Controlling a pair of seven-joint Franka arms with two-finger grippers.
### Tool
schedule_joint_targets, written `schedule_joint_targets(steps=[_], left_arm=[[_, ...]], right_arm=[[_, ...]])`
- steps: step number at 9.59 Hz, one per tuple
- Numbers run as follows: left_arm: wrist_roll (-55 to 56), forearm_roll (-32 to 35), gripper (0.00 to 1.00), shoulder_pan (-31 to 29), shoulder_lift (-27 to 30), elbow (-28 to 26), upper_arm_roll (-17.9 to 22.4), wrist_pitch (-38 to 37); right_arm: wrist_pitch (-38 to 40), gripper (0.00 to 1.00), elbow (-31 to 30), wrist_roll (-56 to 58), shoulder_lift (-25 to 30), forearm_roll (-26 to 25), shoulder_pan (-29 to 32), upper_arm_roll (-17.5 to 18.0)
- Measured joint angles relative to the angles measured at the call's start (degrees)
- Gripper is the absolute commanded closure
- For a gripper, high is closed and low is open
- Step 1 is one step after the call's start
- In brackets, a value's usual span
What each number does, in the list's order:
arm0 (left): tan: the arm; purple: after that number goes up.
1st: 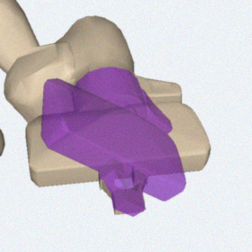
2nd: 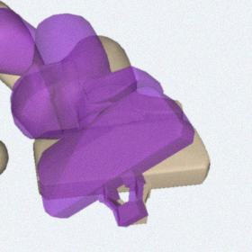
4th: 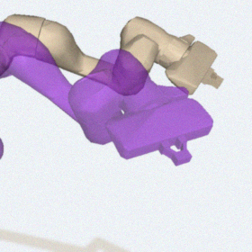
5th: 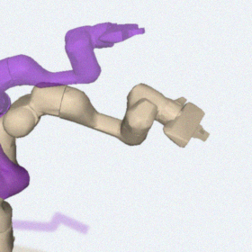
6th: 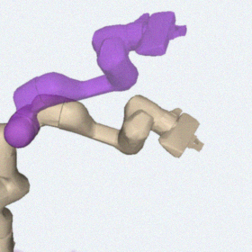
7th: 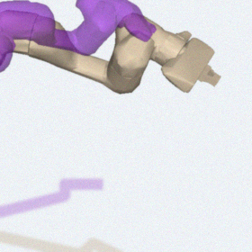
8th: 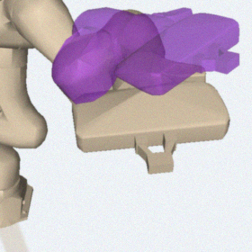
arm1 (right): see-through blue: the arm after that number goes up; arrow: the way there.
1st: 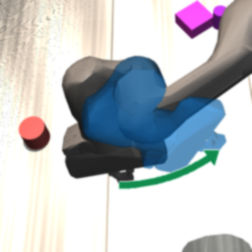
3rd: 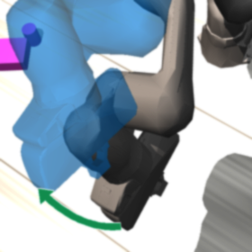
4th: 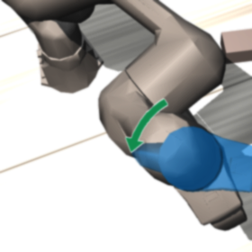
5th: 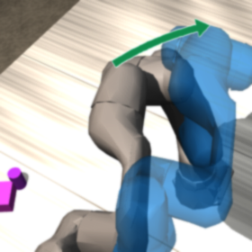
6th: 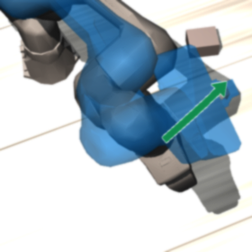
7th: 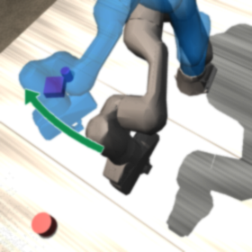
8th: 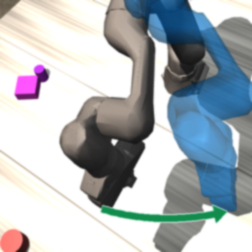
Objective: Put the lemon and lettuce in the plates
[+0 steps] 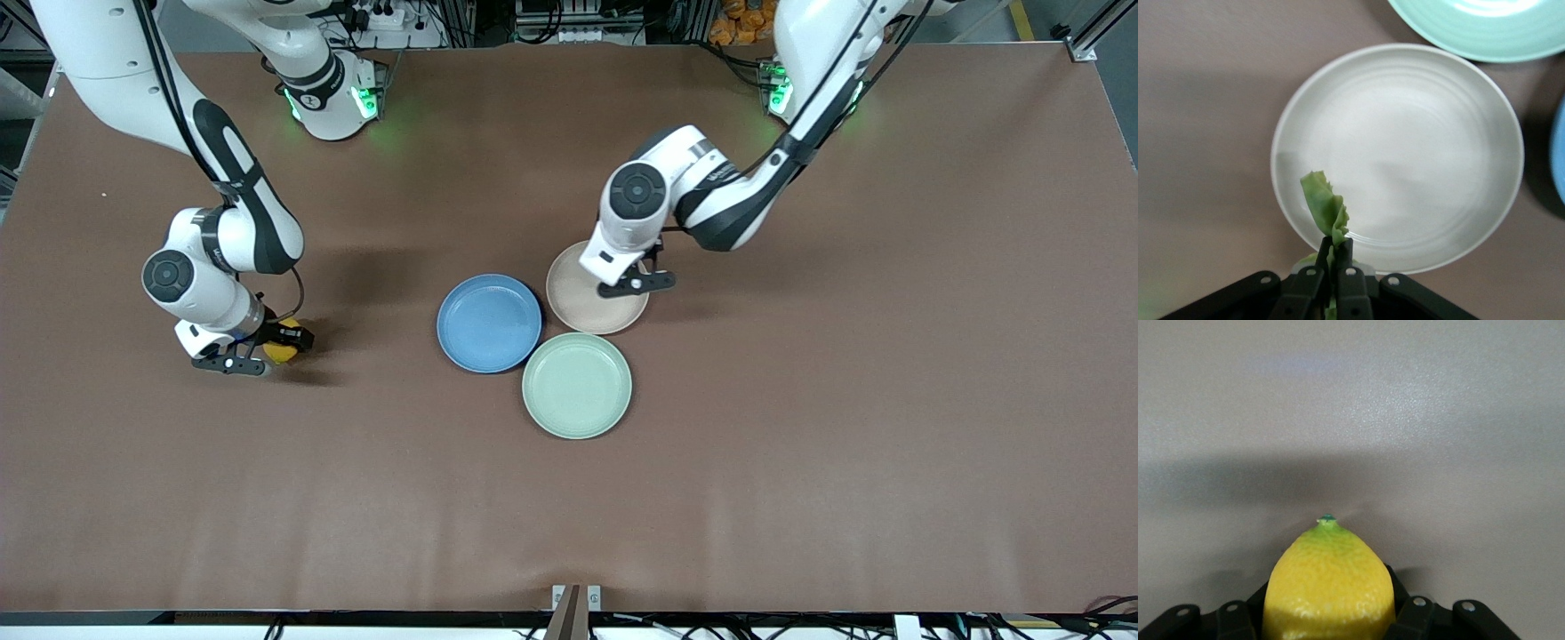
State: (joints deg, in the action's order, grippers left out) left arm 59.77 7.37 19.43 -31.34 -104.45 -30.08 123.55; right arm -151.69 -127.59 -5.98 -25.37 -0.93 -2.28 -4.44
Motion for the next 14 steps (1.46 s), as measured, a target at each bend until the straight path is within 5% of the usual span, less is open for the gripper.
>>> schedule_joint_targets(steps=[3, 4, 5, 9, 14], left_arm=[[2.1, 0.0, 1.0, 1.2, -4.2, 5.2, 0.4, 0.1], [2.1, 0.0, 0.59, 1.2, -5.1, 6.1, 0.5, 0.1], [2.1, 0.0, 0.01, 1.1, -5.9, 7.0, 0.6, 0.1], [2.1, 0.6, 0.0, 1.1, -6.8, 8.9, 0.7, 0.1], [2.1, 2.6, 0.0, -0.8, -5.4, 10.4, 1.6, -0.1]], right_arm=[[1.0, 0.62, 0.8, 0.0, 0.0, 0.0, -0.1, 0.4], [1.6, 0.62, 1.2, 0.0, 0.0, 0.0, -0.2, 0.9], [3.0, 0.62, 1.9, 0.0, 0.0, 0.0, -0.3, 1.4], [10.8, 0.62, 6.2, 0.0, 0.9, 0.0, -0.4, 4.8], [11.0, 0.63, 6.9, -3.1, 1.1, 0.0, -0.6, 11.7]])
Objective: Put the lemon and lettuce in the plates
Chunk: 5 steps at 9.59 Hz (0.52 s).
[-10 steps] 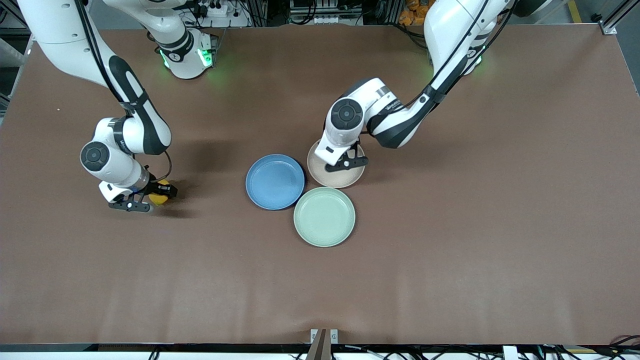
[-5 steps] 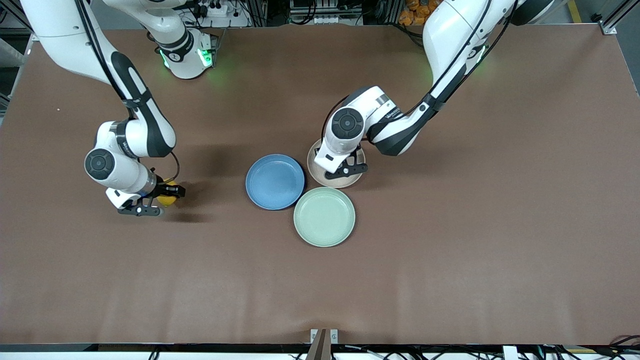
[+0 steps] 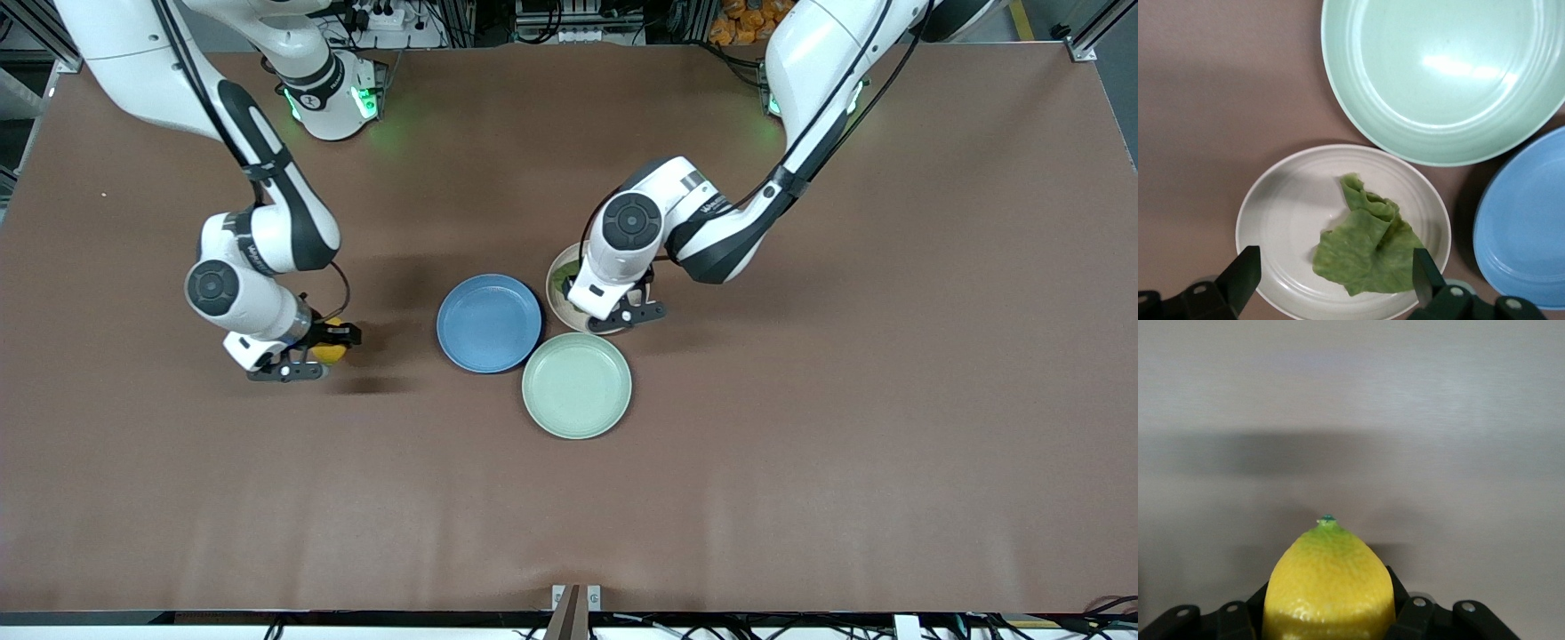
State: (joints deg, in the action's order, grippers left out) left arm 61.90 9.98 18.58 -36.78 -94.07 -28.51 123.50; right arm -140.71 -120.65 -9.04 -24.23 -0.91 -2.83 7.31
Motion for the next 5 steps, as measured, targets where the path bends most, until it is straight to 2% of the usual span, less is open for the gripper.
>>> schedule_joint_targets(steps=[2, 5], left_arm=[[0.0, 1.0, 0.0, -0.2, 1.7, 0.2, 1.8, 0.0], [-0.6, 6.1, 0.0, -0.7, 3.0, 1.3, 6.0, -0.1]], right_arm=[[1.0, 0.63, 2.1, -5.9, 0.0, 0.0, -0.8, 4.3], [7.8, 0.63, 7.4, -14.1, 0.1, 0.0, -6.5, 5.4]])
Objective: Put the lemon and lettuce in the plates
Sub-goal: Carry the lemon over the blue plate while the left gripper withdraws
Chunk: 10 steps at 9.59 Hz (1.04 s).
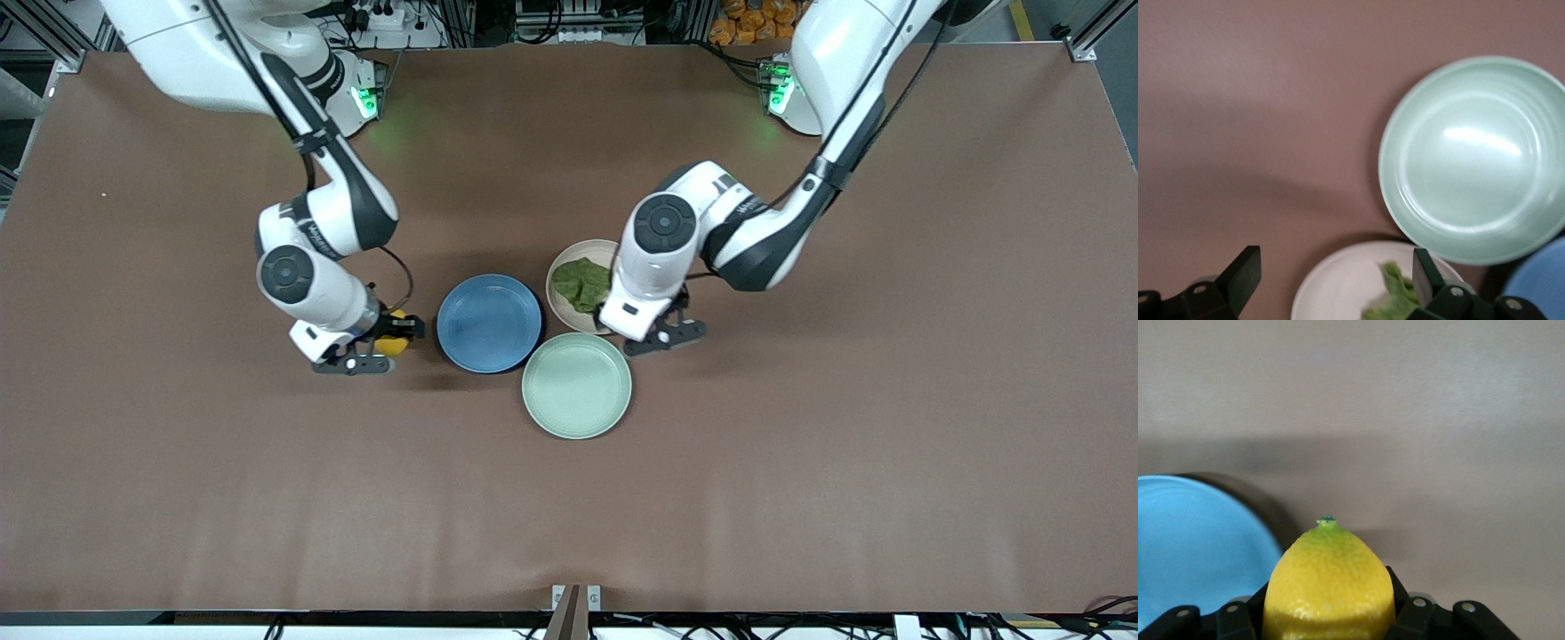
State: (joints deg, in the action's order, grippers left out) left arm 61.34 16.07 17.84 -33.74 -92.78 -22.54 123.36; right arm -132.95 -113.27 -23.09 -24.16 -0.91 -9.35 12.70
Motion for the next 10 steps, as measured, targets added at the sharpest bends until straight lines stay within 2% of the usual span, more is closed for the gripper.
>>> schedule_joint_targets(steps=[2, 4, 7, 10], left_arm=[[-2.6, 0.3, 0.0, -0.9, 0.8, 0.5, 2.5, 0.0], [-5.6, 0.3, 0.0, -3.0, 2.8, 0.9, 3.2, 0.0], [-11.0, 0.4, 0.0, -6.3, 6.4, 0.9, 3.2, -4.8], [-18.9, 0.4, 0.0, -12.4, 9.5, -0.5, 1.4, -11.3]], right_arm=[[1.1, 0.63, 1.8, -5.0, 0.0, 0.0, -4.0, 0.1], [1.1, 0.63, 2.4, -7.8, -0.1, 0.0, -6.9, 0.2], [0.1, 0.63, 2.5, -10.4, -1.1, 0.0, -9.1, 0.2], [-5.1, 0.58, 2.6, -10.9, -4.3, 0.0, -11.4, 0.2]])
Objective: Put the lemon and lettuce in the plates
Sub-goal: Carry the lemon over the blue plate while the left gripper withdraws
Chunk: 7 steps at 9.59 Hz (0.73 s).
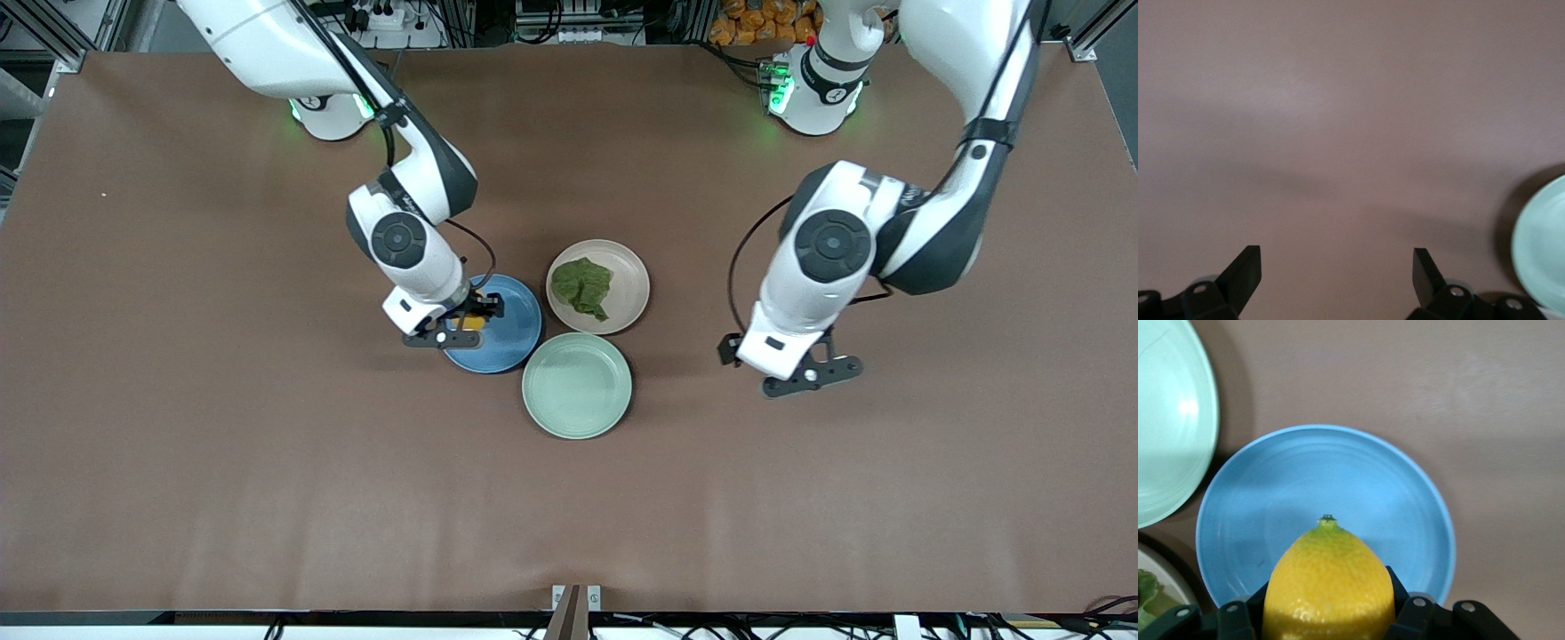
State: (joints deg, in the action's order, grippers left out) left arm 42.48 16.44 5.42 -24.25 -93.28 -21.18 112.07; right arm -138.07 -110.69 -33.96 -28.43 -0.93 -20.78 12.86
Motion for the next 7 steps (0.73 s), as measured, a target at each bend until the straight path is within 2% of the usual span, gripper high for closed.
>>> schedule_joint_targets(steps=[1, 4, 6, 7], left_arm=[[-3.8, -1.0, 0.0, -0.2, 1.5, -1.5, 0.8, -0.8], [-23.0, -11.9, 0.0, -0.2, 11.2, -10.7, 8.7, -1.5], [-27.1, -14.1, 0.0, -0.6, 17.2, -16.2, 10.6, -1.5], [-27.1, -15.2, 0.0, -0.4, 19.3, -17.2, 10.9, -1.5]], right_arm=[[-1.3, 0.56, 0.0, 0.0, -1.1, -0.1, -0.5, 0.0], [-2.4, 0.51, 0.2, 0.1, -2.8, -1.9, -1.5, 0.0], [-3.3, 0.51, 0.2, 0.3, -3.5, -3.5, -1.5, -0.1], [-3.9, 0.51, 0.2, 0.6, -3.9, -3.7, -1.5, -0.2]])
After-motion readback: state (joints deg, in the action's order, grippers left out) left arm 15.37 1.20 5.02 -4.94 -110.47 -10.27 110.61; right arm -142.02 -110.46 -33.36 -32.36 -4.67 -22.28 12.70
